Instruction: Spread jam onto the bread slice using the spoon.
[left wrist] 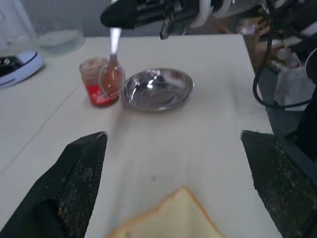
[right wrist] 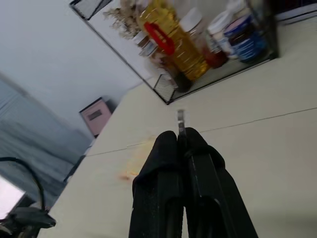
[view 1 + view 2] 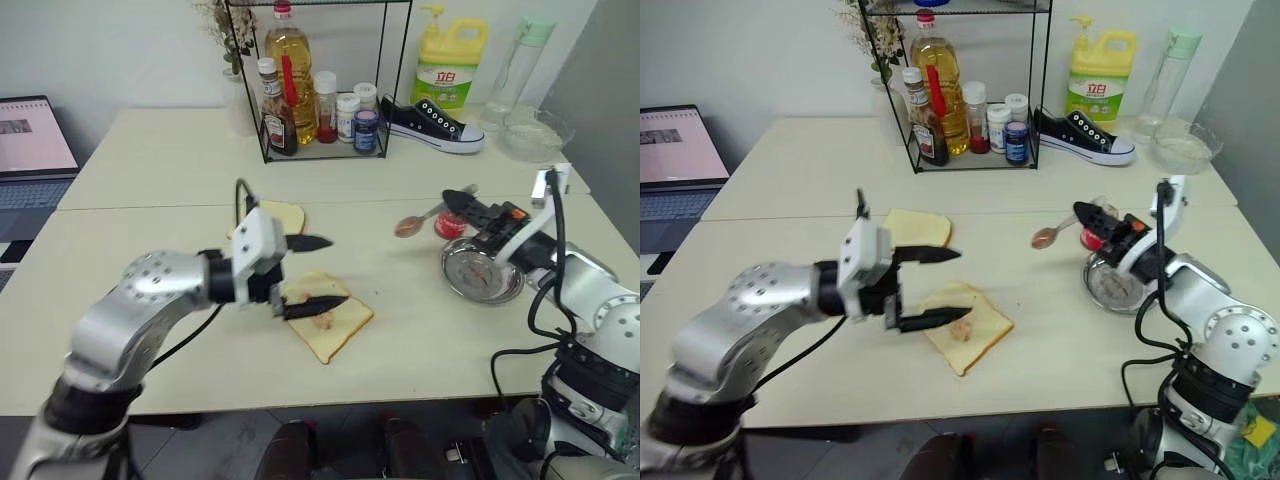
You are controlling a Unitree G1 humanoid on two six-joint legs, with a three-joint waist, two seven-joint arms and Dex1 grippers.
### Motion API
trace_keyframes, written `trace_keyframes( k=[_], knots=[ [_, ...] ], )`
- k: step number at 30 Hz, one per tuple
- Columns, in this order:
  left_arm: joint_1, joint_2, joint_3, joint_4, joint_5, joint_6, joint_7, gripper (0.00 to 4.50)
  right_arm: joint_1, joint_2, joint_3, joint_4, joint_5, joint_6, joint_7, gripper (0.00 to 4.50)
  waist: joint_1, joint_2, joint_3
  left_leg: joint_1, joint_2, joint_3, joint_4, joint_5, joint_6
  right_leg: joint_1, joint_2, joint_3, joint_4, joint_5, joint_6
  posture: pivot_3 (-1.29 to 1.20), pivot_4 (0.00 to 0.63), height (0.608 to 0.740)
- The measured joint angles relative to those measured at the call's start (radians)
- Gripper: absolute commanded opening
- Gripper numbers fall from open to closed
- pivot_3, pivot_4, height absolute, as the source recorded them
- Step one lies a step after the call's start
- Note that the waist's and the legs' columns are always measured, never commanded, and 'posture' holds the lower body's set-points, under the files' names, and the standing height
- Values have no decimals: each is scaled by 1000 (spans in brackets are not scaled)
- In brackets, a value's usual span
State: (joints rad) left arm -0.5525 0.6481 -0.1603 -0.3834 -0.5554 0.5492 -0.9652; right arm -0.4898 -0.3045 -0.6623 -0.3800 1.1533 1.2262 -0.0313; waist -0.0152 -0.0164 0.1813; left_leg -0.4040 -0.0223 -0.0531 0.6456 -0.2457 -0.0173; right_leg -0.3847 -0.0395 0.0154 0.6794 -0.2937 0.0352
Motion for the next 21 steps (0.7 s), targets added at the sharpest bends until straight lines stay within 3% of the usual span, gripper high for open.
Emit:
trace_keyframes(
  k=[8,21],
  knots=[
    [-169,-189,-202,277,184,-172,-101,4500,169,-112,-83,31,-41,-124,-65,37,-20,0,0,0,2,4,-1,0,0,-2,2,4,1,0,0,0,150,740],
    [-214,-300,-230,520,352,-357,-137,4500,203,-129,-7,330,-176,-308,88,37,-14,1,0,0,1,4,0,0,0,-2,2,4,1,0,1,0,150,740]
  ],
)
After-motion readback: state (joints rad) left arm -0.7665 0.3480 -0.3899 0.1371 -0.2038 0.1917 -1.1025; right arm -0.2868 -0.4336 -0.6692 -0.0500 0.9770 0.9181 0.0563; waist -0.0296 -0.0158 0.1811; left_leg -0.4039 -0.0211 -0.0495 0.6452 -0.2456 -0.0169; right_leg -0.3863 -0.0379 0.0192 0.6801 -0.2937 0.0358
